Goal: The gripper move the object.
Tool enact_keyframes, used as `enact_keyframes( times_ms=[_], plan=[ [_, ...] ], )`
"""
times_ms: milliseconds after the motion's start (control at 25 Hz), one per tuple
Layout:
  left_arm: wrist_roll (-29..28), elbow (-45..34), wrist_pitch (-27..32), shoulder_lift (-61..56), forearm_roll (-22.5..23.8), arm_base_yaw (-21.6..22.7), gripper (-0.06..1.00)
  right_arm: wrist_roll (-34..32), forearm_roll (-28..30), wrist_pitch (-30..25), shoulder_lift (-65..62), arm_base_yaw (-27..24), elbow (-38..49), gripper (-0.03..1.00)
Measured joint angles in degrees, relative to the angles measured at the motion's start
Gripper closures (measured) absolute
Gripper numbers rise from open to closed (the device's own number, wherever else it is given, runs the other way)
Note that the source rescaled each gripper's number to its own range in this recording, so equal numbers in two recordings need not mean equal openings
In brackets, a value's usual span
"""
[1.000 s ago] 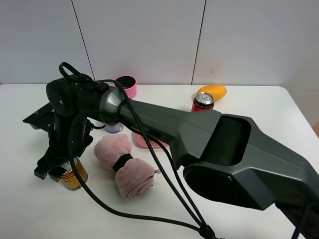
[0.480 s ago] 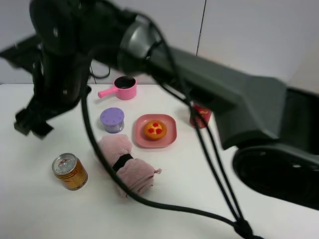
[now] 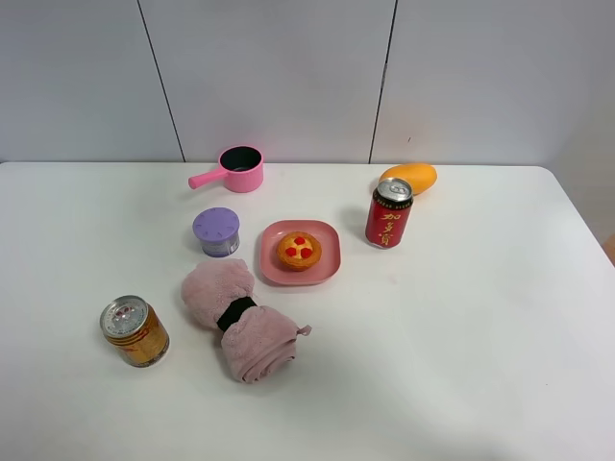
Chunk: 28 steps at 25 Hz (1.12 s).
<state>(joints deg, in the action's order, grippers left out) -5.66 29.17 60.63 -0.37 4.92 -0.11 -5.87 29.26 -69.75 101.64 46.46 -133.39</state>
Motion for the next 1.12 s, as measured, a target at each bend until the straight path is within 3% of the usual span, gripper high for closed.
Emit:
enact_keyframes(
  times_ms=[160, 440, 680, 840, 1120],
  plan=[
    [0.0, 0.0, 0.0, 0.0, 0.0, 0.0, -0.06, 1.6, 2.9, -0.1, -6.6, -3.6, 1.9, 0.16],
    [0.0, 0.0, 0.0, 0.0, 0.0, 0.0, -0.06, 4.0, 11.3, -0.1, -19.2, -3.8, 7.7, 0.16],
    [0.0, 0.0, 0.0, 0.0, 0.0, 0.0, -0.06, 4.1, 10.5, 0.0, -33.1, -3.8, 21.5, 0.16],
    [0.0, 0.0, 0.0, 0.0, 0.0, 0.0, -0.06, 7.6, 9.1, 0.0, -44.0, -3.8, 33.7, 0.16],
    [0.0, 0.0, 0.0, 0.0, 0.0, 0.0, -0.06, 8.7, 2.1, -0.2, -62.4, -3.8, 51.0, 0.16]
  ],
)
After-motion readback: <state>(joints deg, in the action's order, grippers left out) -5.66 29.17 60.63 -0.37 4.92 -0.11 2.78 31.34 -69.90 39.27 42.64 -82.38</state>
